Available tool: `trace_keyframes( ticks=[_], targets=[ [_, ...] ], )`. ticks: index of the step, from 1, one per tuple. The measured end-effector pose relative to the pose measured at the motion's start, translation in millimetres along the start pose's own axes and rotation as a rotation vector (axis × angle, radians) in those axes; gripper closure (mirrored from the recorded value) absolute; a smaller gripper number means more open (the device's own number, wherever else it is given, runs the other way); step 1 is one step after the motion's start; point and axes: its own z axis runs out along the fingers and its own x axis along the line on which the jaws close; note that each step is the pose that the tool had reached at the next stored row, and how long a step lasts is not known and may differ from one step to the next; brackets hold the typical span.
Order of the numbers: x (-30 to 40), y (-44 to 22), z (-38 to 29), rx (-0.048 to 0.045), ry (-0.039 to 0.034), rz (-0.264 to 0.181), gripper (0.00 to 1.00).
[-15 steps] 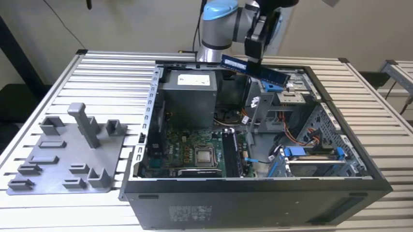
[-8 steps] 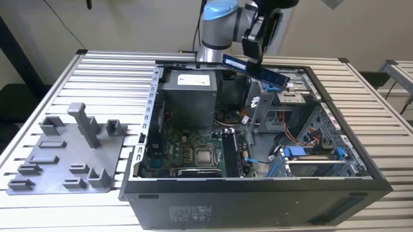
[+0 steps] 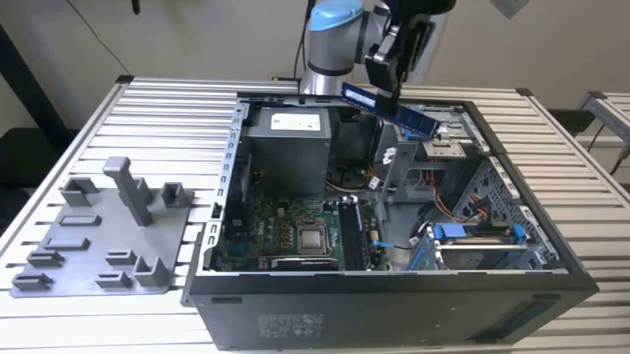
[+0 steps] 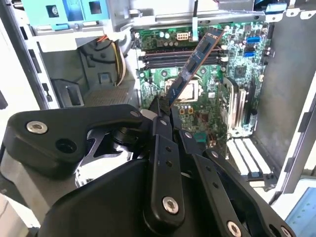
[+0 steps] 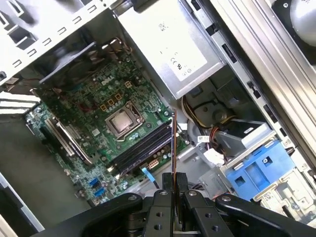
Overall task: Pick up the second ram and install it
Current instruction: 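Insert the second ram into the second slot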
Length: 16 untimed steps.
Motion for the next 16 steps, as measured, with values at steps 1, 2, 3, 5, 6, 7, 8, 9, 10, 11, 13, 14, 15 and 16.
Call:
trace_keyframes(
  ticks=[1,2,3,5,6,7,8,9,10,11,13,14,15,16],
  targets=[
    [0.0,0.0,0.2,0.0004,-0.0002,0.011,0.86],
    [0.0,0.0,0.4,0.0006,-0.0004,0.022,0.86],
    [0.0,0.0,0.6,0.001,-0.0007,0.034,0.86],
    [0.0,0.0,1.0,0.0016,-0.0012,0.057,0.86],
    [0.0,0.0,1.2,0.0019,-0.0014,0.068,0.86],
    [0.0,0.0,1.4,0.0022,-0.0017,0.08,0.86],
    [0.0,0.0,1.6,0.0025,-0.002,0.091,0.86],
    [0.0,0.0,1.8,0.0029,-0.0022,0.104,0.86],
    [0.0,0.0,2.0,0.0032,-0.0025,0.115,0.86],
    [0.1,0.0,2.2,0.0035,-0.0027,0.128,0.86],
    [0.1,-0.1,2.6,0.0042,-0.0032,0.152,0.86],
    [0.1,-0.1,2.8,0.0045,-0.0035,0.164,0.86],
    [0.1,-0.1,3.0,0.0048,-0.0038,0.176,0.86],
    [0.1,-0.1,3.3,0.0051,-0.0041,0.188,0.86]
  ],
)
